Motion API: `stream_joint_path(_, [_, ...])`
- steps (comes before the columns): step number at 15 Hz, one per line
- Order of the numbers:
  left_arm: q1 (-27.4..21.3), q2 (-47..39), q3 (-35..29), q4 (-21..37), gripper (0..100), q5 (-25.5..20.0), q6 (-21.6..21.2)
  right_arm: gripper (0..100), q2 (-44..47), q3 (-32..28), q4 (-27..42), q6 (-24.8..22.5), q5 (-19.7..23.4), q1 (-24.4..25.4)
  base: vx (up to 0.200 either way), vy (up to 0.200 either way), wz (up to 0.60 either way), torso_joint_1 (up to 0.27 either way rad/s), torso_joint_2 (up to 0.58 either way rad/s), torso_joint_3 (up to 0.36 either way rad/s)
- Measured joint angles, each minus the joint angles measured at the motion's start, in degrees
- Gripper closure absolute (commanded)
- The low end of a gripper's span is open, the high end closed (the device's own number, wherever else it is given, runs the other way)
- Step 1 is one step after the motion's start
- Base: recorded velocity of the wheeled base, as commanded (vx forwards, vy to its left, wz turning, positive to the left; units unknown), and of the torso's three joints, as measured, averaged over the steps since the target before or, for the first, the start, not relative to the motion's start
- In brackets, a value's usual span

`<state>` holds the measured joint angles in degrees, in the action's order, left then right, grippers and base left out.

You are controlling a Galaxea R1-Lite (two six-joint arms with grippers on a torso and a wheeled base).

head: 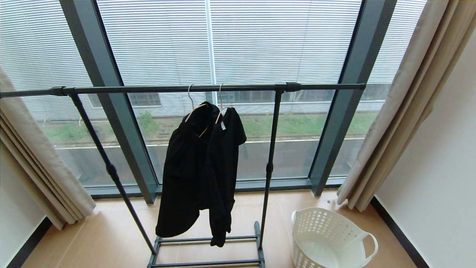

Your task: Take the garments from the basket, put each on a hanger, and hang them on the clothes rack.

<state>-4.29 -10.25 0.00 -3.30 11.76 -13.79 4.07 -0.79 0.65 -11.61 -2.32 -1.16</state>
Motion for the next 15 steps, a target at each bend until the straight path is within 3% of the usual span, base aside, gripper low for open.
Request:
stream_joint_path(2, [1.2,3.8,0.0,0.1,0,-6.4,0.4,0,-1.8,-0.1,0.1,0.5,1.6,0.2,0.0,0.0,0.0,0.0,0.0,0.0])
stream_joint_path(4, [1.5,5.5,0.0,2.5,0,-16.1,8.2,0,-3.2,-0.1,0.2,6.2,3.5,0.7,0.0,0.0,0.0,0.0,0.0,0.0])
stream_joint_path(5, [1.7,5.9,-0.1,3.7,0,-18.5,9.5,0,-3.5,0.0,0.3,8.4,6.0,0.8,0.0,0.0,0.0,0.0,0.0,0.0])
stream_joint_path(7, [2.9,6.1,-0.2,4.3,0,-12.4,9.6,0,-3.9,0.4,0.6,8.9,7.3,0.9,0.0,0.0,0.0,0.0,0.0,0.0])
stream_joint_path(8, [4.3,6.4,-0.3,4.4,0,-11.8,9.5,0,-3.9,0.4,0.6,8.9,7.4,0.9,0.0,0.0,0.0,0.0,0.0,0.0])
stream_joint_path(11, [5.1,7.9,-0.4,4.3,0,-12.3,8.8,0,-4.0,0.5,0.6,8.8,7.7,0.9,0.0,0.0,0.0,0.0,0.0,0.0])
stream_joint_path(15, [4.4,10.0,-0.2,4.2,0,-12.5,11.7,0,-4.1,0.7,0.0,9.4,7.6,0.9,0.0,0.0,0.0,0.0,0.0,0.0])
